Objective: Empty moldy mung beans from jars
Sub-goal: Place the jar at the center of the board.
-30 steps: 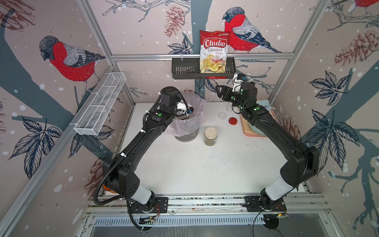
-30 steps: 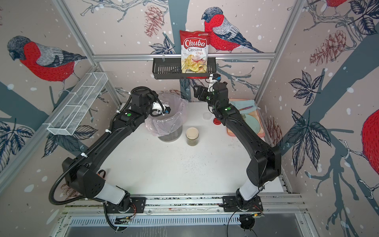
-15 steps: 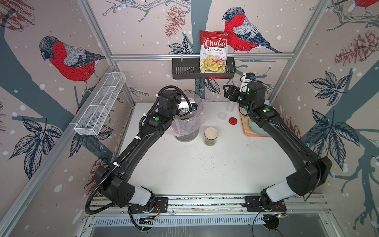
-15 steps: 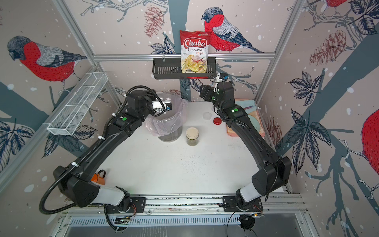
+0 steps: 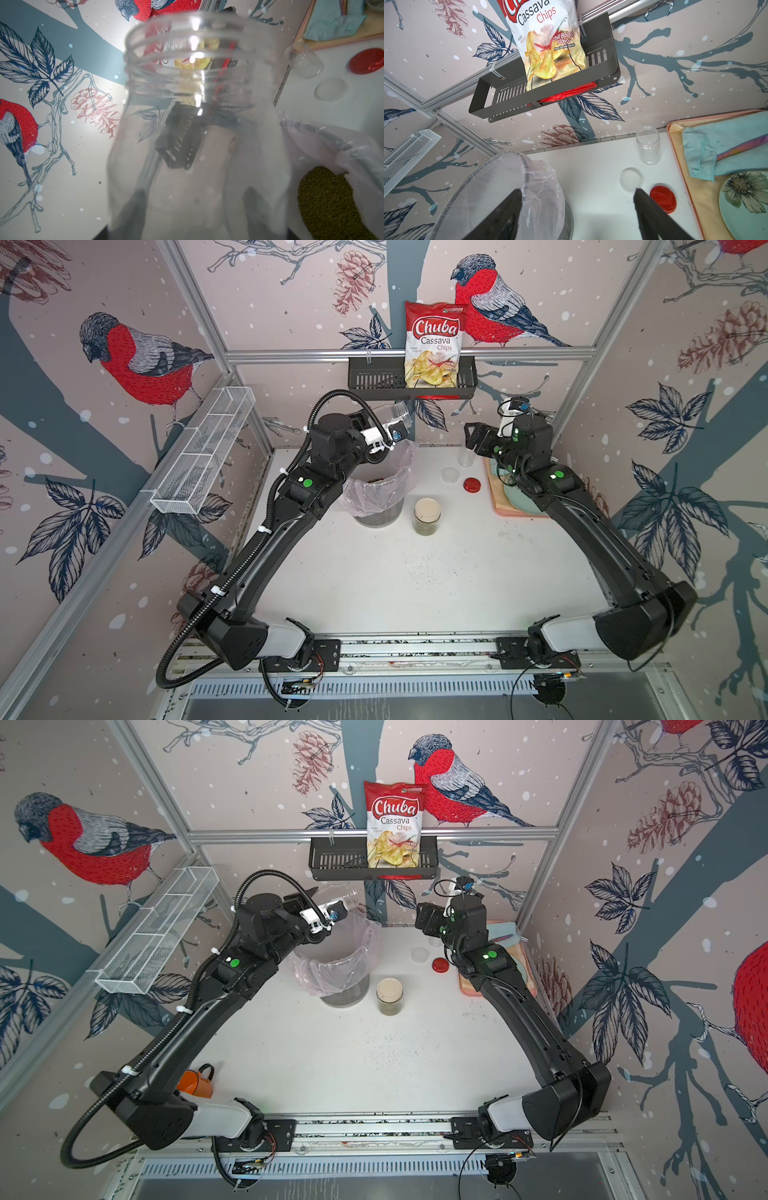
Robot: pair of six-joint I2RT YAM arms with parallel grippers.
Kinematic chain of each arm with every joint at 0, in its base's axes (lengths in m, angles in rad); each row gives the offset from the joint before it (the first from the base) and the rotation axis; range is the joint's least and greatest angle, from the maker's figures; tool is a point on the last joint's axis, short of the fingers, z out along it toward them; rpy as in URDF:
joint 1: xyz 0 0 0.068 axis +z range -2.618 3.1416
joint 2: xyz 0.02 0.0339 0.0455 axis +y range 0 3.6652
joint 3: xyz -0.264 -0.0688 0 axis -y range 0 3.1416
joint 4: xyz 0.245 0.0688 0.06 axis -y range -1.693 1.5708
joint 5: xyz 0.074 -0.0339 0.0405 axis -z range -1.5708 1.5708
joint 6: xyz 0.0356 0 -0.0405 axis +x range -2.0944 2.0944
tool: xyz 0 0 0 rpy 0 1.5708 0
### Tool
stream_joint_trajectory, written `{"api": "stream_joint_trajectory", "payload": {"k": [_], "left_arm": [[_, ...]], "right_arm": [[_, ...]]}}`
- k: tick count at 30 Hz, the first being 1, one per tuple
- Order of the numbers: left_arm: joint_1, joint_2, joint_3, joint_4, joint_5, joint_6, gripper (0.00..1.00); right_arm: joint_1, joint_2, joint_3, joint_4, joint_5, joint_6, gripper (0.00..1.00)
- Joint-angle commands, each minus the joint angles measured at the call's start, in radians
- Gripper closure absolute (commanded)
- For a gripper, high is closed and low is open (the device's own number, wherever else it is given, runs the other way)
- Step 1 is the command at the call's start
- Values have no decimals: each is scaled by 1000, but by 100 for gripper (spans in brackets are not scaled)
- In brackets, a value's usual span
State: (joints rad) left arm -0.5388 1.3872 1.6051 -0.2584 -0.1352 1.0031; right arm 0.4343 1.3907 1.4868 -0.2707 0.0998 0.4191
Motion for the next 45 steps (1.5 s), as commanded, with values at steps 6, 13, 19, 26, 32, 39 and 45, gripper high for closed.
{"api": "stream_joint_trajectory", "payload": {"k": [6, 13, 19, 26, 32, 39, 45], "left_arm": [[-7, -76, -78, 22, 135, -298, 39], [-7, -109, -132, 51, 242, -443, 39], [-7, -125, -176, 99, 308, -604, 38], [-7, -144, -300, 259, 489, -834, 38], [-7, -166, -377, 381, 583, -959, 38], [-7, -173, -422, 410, 633, -990, 38], [-7, -175, -442, 426, 649, -1008, 38]], "right_arm": [[-11, -55, -47, -40, -1, -20, 15], [-22, -100, -113, -20, -55, -44, 16], [-20, -168, -121, -33, -208, -104, 16], [13, -267, -177, 26, -425, -116, 16], [37, -274, -202, 42, -626, -150, 15], [70, -285, -232, 119, -809, -172, 13], [104, -230, -202, 176, -838, -141, 13]]}}
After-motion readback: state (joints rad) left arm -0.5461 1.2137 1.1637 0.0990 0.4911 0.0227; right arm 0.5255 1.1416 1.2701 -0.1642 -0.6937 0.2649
